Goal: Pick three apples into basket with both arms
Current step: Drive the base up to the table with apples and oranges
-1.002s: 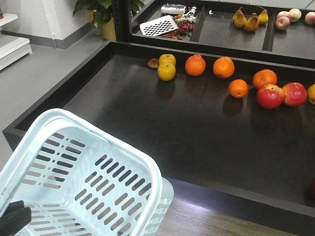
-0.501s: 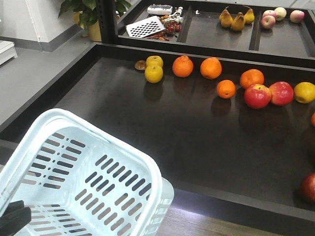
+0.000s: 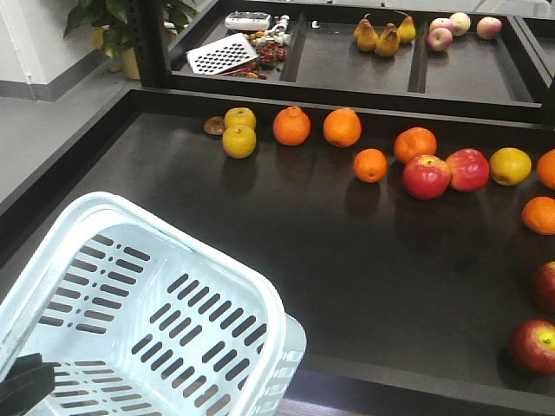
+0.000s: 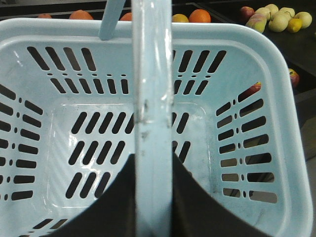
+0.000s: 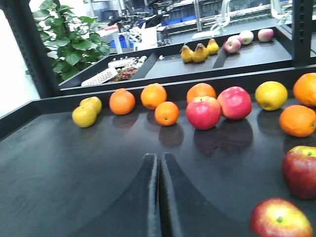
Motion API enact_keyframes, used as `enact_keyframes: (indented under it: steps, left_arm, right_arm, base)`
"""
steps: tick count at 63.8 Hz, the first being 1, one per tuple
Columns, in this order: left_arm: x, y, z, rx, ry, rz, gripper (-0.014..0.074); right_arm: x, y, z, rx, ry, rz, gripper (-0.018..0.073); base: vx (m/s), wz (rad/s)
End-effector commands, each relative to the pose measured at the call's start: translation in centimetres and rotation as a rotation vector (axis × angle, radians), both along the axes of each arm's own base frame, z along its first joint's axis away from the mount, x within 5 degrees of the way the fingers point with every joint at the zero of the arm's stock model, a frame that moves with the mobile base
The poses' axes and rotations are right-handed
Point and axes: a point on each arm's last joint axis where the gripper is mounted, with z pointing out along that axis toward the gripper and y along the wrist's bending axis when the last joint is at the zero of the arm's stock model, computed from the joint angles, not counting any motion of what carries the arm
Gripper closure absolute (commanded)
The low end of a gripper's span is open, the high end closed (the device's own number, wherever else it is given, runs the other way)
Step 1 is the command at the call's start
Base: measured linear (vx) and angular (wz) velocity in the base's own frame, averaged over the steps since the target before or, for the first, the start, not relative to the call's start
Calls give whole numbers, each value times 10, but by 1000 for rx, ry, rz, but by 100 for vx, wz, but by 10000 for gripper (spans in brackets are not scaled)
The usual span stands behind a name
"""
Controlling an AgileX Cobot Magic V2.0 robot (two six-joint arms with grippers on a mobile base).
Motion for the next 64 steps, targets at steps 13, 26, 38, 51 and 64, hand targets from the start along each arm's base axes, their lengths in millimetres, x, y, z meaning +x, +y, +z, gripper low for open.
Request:
enact_keyframes:
  steps: [13,26,38,51,64]
  left_arm:
    - [4,1,18,-87,-72,48,603]
    - [4,1,18,-87,-72,48,603]
    - [4,1,18,-87,-72,48,603]
    - [4,1,18,-87,-72,48,603]
    - [4,1,18,-87,-72,48,603]
  right_arm:
    - [0,0,4,-13,-79,1,568]
    - [0,0,4,-13,-79,1,568]
    - [0,0,4,-13,-79,1,568]
    - [0,0,4,-13,-79,1,568]
    - [0,0,4,-13,-79,1,568]
  base:
    - [13,-17]
    - [13,-17]
    - [12,-16]
    - [10,-11]
    - [9,-8]
